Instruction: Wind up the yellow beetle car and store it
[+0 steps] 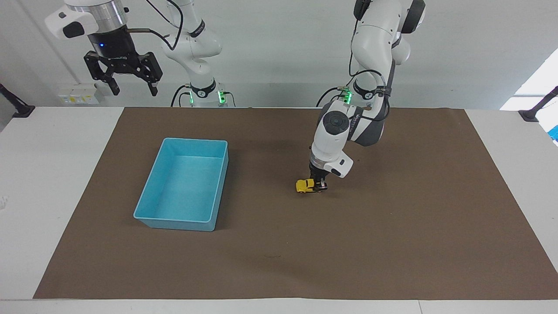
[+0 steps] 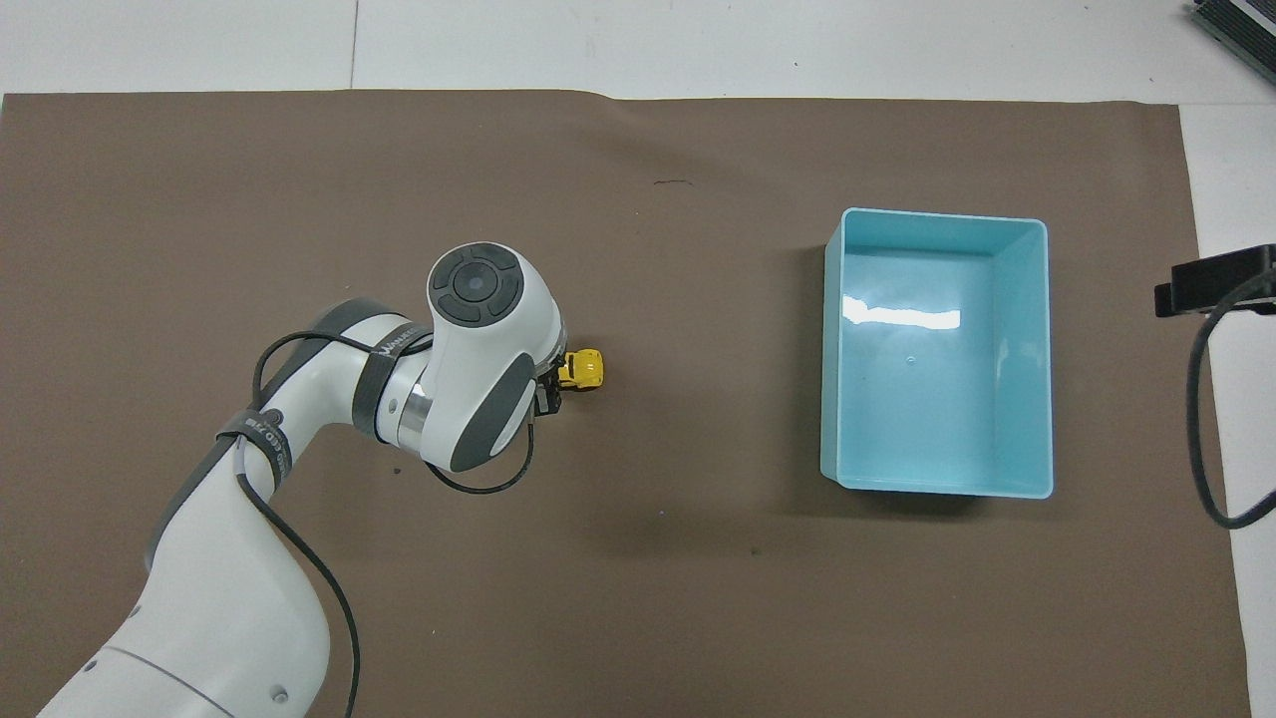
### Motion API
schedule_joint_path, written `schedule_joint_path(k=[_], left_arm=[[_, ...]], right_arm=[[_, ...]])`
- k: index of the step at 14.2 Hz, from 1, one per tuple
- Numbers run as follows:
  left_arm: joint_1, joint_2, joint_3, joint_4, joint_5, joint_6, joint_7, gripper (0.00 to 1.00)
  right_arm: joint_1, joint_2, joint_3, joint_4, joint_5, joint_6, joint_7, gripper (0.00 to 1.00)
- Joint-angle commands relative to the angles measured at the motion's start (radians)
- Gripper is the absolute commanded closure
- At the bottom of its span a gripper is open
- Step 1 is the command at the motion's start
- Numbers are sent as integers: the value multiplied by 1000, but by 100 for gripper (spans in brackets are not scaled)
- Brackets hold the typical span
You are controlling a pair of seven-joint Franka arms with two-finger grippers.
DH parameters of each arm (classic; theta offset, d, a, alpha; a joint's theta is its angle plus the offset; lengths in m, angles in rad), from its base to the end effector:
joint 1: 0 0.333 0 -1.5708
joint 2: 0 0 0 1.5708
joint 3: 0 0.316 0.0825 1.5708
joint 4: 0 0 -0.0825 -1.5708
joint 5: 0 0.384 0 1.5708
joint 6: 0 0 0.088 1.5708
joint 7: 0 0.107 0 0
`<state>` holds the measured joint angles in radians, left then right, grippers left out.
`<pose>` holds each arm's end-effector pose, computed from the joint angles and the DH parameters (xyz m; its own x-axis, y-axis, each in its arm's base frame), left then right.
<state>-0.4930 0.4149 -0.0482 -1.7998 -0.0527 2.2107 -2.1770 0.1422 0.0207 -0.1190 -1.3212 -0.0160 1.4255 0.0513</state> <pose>0.5549 -0.3329 0.3174 -0.1012 0.9937 -0.0478 0.9943 0.0994 -0.0390 0.5407 0.0116 0.7155 0.9960 -0.0303 0.0845 -0.0315 -0.9994 0.0137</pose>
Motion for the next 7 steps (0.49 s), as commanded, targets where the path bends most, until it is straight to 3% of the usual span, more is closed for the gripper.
schedule_joint_path(k=[1,7], left_arm=[[40,36,16,-35,22,37,39,85],[45,36,16,-35,27,27,39,81]], right_arm=[[-1,-10,-7,-3,17,-7,-19,0],[-1,-10,-7,-3,17,-7,-19,0]])
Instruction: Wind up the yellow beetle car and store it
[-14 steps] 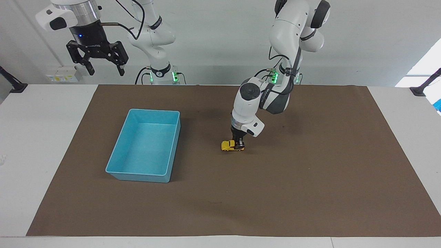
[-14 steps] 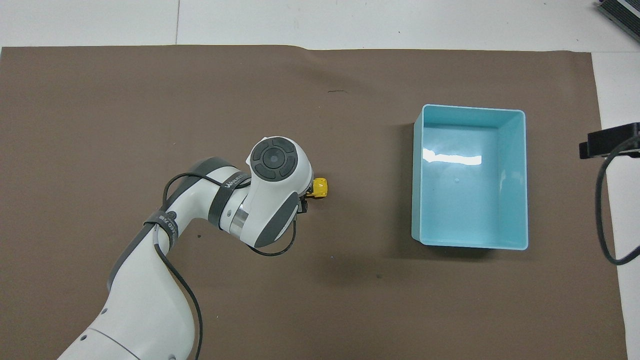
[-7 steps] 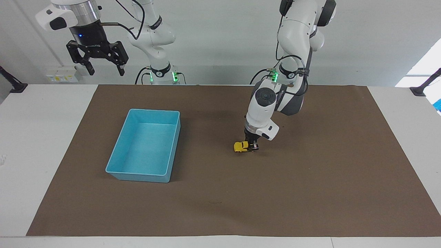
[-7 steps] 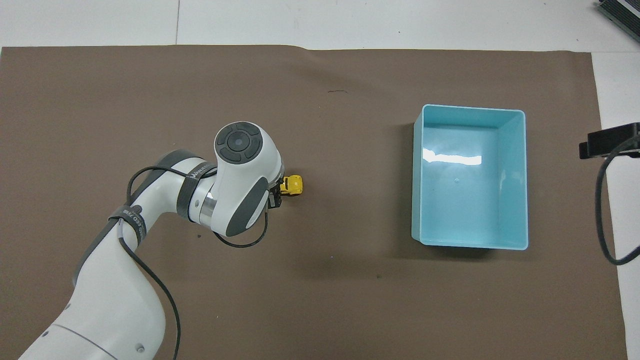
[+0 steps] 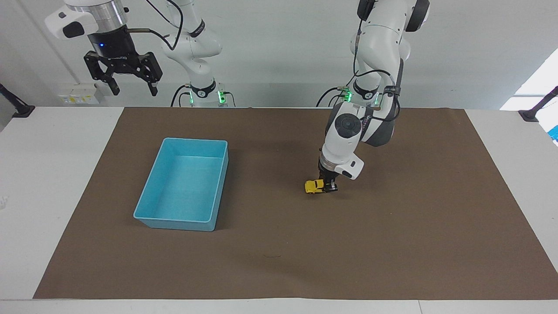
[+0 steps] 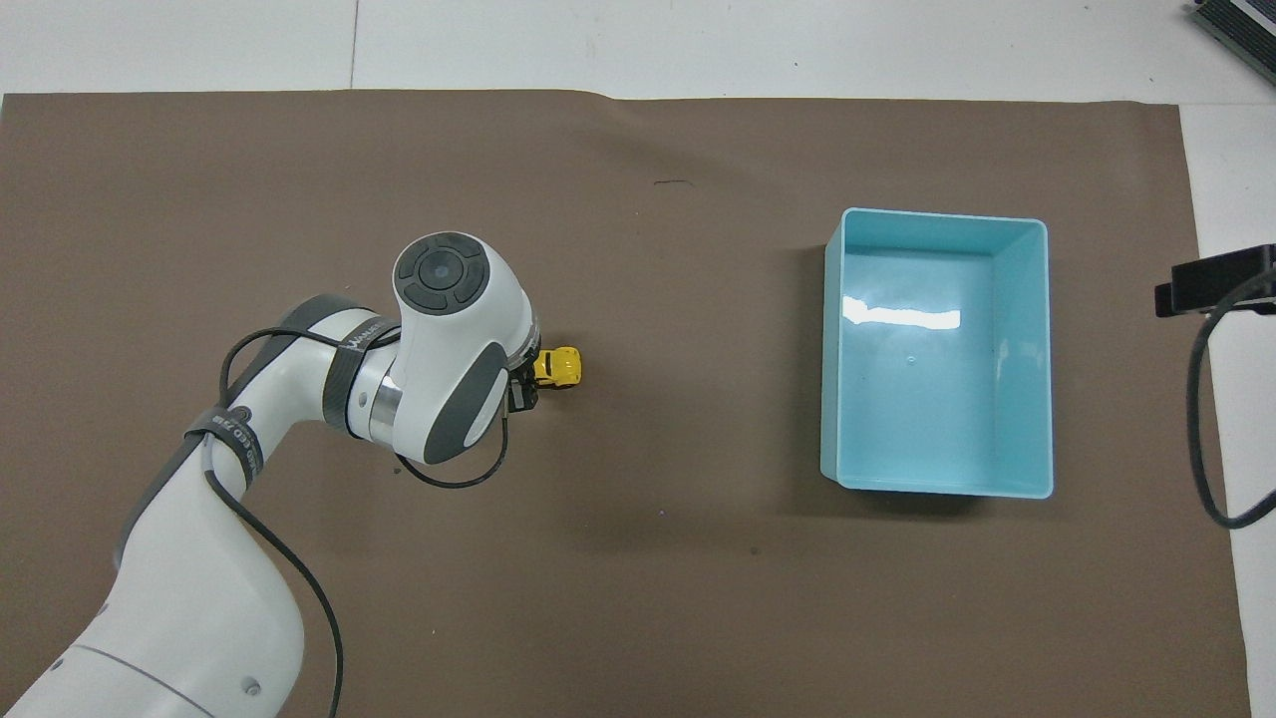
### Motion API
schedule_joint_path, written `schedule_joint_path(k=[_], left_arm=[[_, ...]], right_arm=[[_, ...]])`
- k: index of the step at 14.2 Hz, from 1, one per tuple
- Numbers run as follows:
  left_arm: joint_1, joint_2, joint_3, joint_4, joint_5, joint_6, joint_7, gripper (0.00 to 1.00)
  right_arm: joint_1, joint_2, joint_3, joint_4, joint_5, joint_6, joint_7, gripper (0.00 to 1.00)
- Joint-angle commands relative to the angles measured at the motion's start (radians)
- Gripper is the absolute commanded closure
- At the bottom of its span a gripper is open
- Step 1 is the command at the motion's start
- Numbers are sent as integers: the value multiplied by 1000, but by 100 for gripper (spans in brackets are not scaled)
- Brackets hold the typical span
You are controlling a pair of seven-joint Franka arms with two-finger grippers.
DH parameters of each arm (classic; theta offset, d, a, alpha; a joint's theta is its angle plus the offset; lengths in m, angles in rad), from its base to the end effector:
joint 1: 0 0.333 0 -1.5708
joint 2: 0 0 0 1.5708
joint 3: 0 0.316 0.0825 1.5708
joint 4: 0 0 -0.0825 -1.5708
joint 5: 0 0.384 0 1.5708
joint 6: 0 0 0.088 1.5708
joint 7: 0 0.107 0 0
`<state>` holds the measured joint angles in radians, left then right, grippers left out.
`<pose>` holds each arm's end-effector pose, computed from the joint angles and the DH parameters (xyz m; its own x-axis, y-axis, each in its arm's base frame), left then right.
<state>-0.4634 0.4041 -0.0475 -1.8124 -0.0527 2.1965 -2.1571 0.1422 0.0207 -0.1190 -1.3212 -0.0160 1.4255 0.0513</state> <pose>0.5605 -0.3138 0.3175 -0.1110 0.9931 -0.0391 0.9927 0.1090 -0.0509 0.5407 0.0116 0.7155 0.9960 -0.0303 0.0845 -0.0315 -0.9994 0.0137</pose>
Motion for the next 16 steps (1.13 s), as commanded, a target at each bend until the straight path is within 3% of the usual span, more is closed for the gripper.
schedule_joint_path(k=[1,2,3,7,16], left_arm=[[15,47,15,-22,27,42,19,81],[15,47,15,-22,27,42,17,70],[15,45,15,-19,30,39,19,1],[38,-14,20,-8,42,0,28,0],[42,-19,20,-8,42,-6,31,0]], right_arm=[[-1,-10,-7,-3,16,-7,-19,0],[-1,-10,-7,-3,16,-7,-19,0],[0,-10,-7,-3,16,-7,-19,0],[-1,-10,-7,-3,16,-7,-19,0],[-1,-10,-7,-3,16,-7,-19,0]])
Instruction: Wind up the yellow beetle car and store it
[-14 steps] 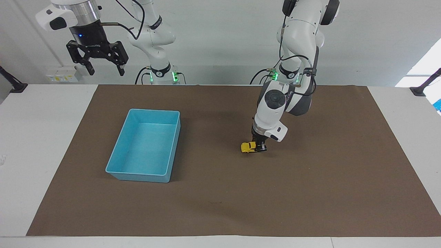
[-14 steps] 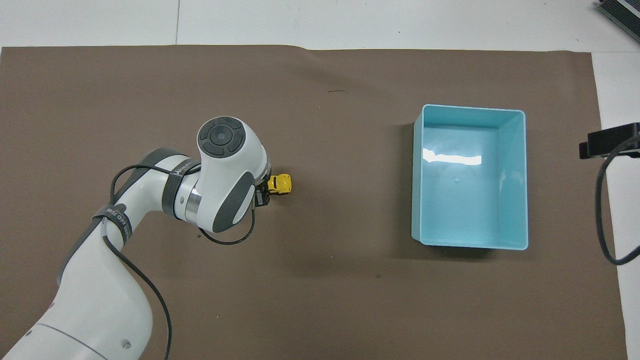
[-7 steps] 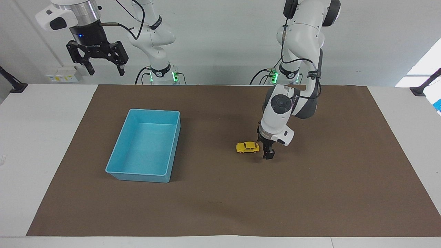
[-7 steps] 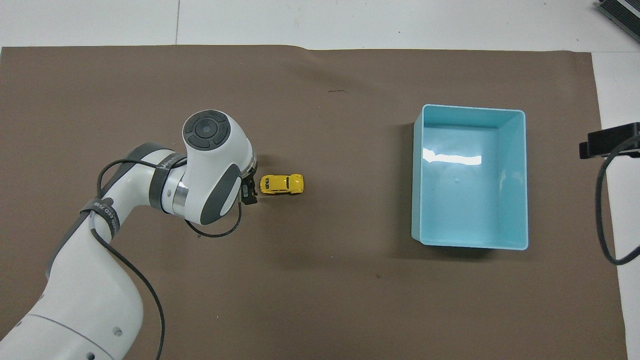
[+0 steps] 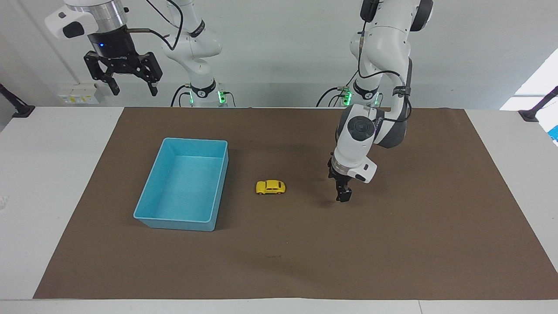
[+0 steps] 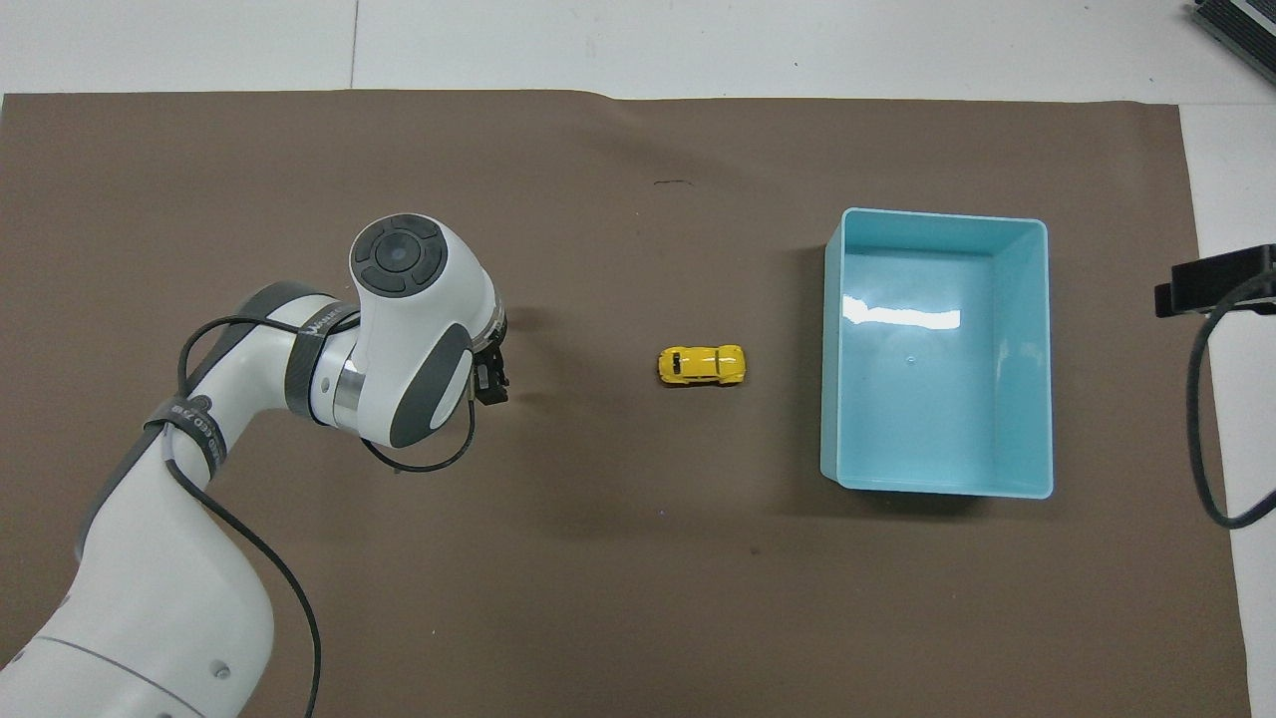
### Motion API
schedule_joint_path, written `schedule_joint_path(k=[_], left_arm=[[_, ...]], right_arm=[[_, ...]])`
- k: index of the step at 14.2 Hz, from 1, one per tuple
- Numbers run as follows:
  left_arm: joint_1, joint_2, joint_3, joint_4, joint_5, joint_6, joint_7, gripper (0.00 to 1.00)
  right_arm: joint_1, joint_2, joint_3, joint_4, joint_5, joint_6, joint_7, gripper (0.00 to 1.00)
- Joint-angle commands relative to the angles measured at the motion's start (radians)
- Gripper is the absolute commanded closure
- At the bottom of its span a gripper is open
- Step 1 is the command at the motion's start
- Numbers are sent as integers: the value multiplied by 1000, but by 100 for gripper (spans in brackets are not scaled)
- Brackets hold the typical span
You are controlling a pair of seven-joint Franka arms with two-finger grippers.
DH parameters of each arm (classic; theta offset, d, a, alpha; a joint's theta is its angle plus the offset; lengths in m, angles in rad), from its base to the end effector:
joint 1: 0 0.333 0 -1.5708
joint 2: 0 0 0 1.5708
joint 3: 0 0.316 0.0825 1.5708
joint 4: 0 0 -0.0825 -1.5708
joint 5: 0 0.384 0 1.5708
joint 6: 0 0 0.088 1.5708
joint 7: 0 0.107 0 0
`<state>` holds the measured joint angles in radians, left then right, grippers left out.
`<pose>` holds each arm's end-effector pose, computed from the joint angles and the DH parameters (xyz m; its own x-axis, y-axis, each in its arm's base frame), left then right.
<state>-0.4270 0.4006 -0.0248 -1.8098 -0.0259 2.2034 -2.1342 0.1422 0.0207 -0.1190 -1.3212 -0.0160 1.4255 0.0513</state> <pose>0.5793 -0.2808 0.3213 -0.1288 0.9914 -0.0219 0.9915 0.1283 -0.0223 0.5407 0.0116 0.7155 0.9960 -0.0303 0.0845 -0.0315 -0.9994 0.0137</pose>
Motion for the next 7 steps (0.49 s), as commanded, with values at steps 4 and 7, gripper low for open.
schedule_joint_path(k=[4,7], left_arm=[[33,-55,-3,-8,15,-21,14,0],[51,-106,-3,-3,15,-50,69,0]], right_arm=[[0,-10,-7,-3,16,-7,-19,0],[-1,-10,-7,-3,16,-7,-19,0]])
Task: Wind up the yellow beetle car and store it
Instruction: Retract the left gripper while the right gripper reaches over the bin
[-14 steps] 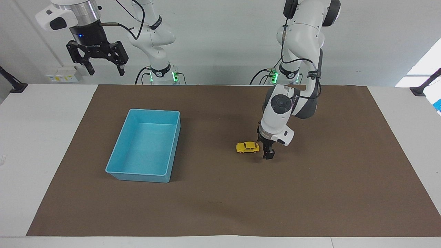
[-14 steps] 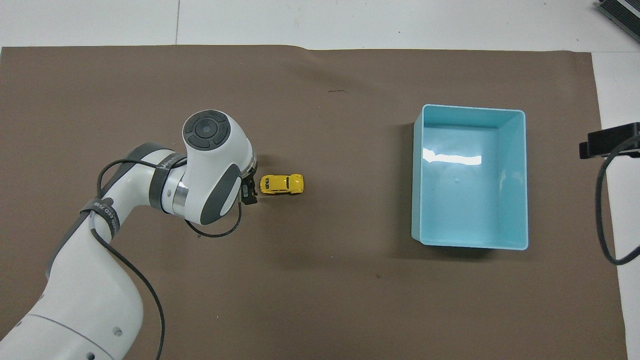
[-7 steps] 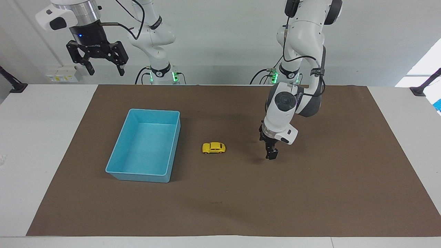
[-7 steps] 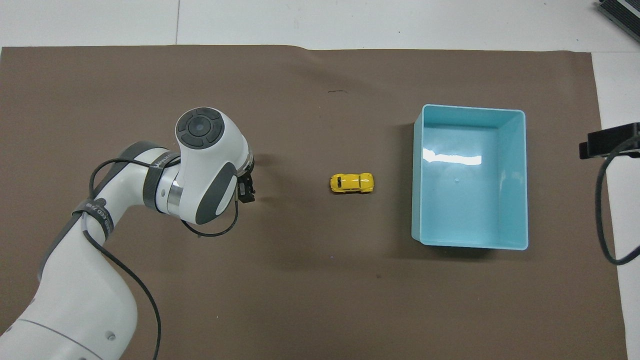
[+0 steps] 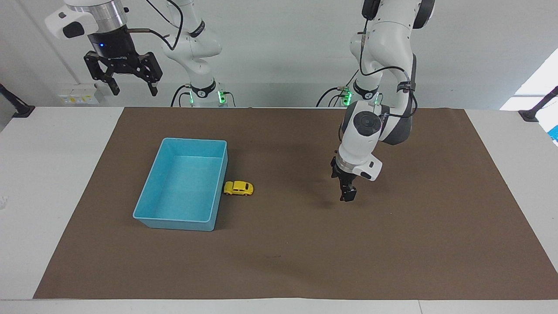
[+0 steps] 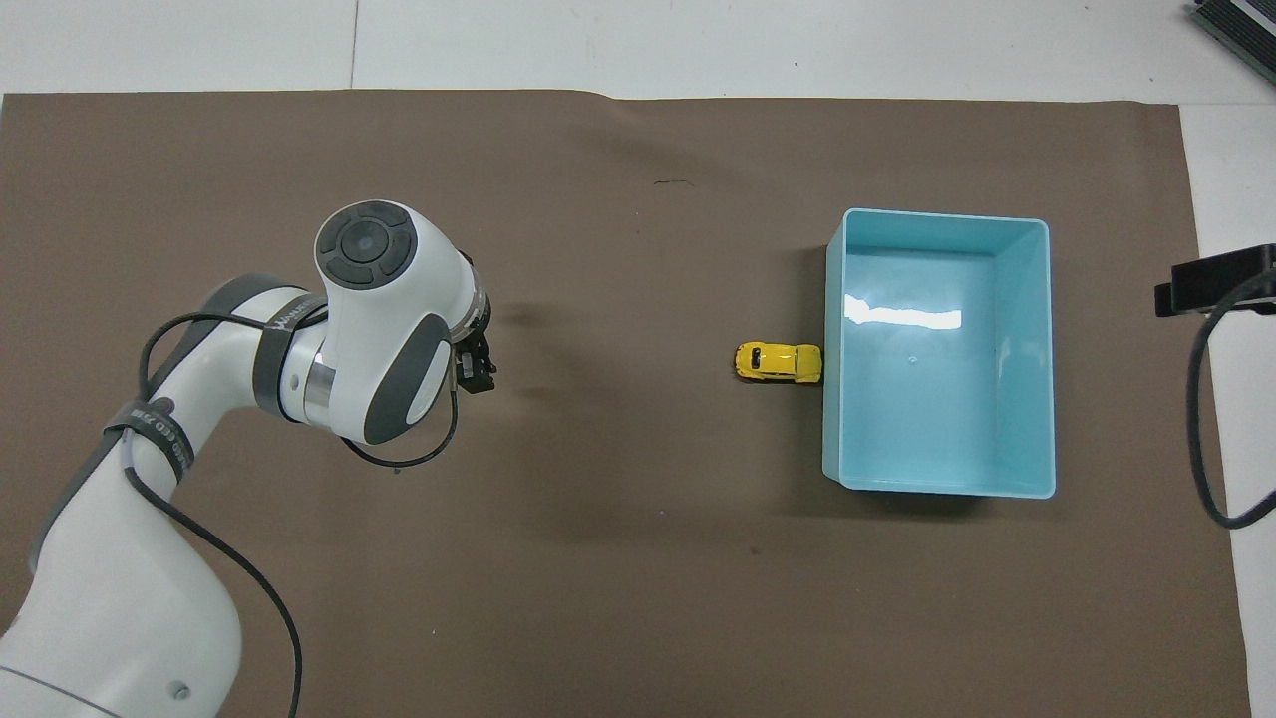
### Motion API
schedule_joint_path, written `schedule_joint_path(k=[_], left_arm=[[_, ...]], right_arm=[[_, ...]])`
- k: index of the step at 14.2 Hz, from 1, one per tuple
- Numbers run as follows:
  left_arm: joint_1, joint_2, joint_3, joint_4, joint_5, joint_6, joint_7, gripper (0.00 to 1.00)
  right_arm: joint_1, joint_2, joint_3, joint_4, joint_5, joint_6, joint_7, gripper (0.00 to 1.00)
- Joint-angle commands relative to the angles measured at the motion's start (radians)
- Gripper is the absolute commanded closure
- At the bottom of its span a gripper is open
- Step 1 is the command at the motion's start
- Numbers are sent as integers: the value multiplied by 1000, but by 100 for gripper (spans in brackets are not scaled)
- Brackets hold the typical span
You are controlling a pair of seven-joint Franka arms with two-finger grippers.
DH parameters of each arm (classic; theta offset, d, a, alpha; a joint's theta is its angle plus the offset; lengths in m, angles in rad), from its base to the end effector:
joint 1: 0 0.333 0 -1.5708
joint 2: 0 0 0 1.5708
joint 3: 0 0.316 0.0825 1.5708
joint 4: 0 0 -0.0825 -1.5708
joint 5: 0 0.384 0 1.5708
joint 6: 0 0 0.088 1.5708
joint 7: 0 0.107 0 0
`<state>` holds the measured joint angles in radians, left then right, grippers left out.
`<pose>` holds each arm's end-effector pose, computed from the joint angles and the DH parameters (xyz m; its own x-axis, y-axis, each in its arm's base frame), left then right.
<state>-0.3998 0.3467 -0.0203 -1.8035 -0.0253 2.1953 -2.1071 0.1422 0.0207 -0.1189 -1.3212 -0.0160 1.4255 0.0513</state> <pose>0.5882 -0.2627 0.3581 -0.1308 0.9903 -0.0471 0.9909 0.1320 0.0243 0.5407 0.0117 0.7155 0.9960 -0.0302 0.0845 -0.0314 -0.9994 0.0137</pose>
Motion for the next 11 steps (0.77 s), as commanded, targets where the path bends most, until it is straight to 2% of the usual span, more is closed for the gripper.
schedule_joint_path(k=[1,4,11], left_arm=[[30,-64,-7,-2,13,-61,71,0],[51,-92,-6,38,13,-136,114,0],[167,-287,-6,23,1,-377,276,0]], right_arm=[[0,-10,-7,-3,16,-7,-19,0],[-1,-10,-7,-3,17,-7,-19,0],[-1,-21,-19,-4,14,-48,-30,0]])
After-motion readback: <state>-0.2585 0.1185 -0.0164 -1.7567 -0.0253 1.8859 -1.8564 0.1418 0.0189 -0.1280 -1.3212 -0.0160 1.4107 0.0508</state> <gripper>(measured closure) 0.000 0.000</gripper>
